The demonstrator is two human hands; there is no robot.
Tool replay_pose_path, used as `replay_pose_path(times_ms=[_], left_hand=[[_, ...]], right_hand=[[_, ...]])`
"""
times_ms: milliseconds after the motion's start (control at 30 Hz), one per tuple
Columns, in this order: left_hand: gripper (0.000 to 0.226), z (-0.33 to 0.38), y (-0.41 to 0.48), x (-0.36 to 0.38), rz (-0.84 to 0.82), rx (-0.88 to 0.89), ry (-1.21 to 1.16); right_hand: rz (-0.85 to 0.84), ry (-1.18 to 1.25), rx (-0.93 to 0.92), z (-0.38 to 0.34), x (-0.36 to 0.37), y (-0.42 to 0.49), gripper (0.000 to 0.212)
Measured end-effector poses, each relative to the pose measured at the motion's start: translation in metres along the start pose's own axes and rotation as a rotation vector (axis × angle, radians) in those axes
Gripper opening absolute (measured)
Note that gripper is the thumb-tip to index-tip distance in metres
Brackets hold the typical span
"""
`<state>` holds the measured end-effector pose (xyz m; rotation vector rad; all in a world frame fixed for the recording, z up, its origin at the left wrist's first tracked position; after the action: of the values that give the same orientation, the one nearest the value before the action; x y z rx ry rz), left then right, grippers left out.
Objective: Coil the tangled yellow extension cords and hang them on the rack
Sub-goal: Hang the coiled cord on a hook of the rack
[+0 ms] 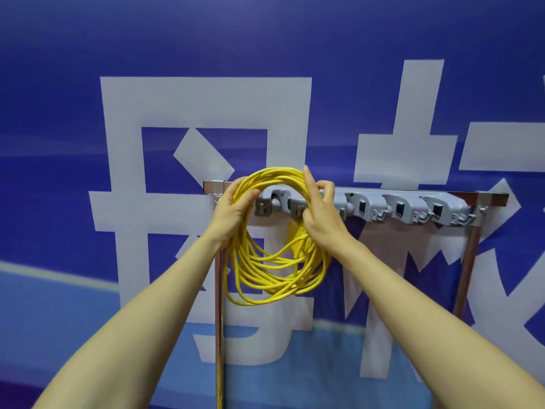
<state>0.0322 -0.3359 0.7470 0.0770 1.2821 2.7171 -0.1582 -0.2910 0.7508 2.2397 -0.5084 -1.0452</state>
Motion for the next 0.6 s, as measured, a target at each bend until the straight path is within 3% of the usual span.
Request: replay_pose_path(times_ms=[133,267,433,600], left_hand=[[0.028,-0.002,-0.007,-0.004,-0.007,-0.048,0.004],[0.033,-0.013,-0.017,-0.008,0.095,-0.092,-0.041],[0.022,-0.004,-0.012,-0.002,0.163,-0.048,-0.097],[0.032,-0.001,-0.01,-0.013,0.154,-0.067,-0.081]], right_hand=[[-0.007,-0.081,0.02,-0.009,0.001,-0.01,0.078],[0.029,-0.144,-0.027,-0.02,0.014,-0.025,0.082],[0.129,-0.193,-0.083,-0.027,0.006,-0.023,0.067],[0.129,-0.139,-0.08,-0.036,0.008,-0.022,0.063]])
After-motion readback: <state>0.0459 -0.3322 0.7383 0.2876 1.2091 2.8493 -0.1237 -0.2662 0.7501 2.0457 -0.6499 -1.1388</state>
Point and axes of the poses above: each hand's wrist, its own y-axis towards the middle knuckle, its own x-axis out of the palm, z = x × y, the point moved 2 cm from there along y, towards the middle knuckle, and after that the axes turned 10 degrees about x, right-handed, at the moved point
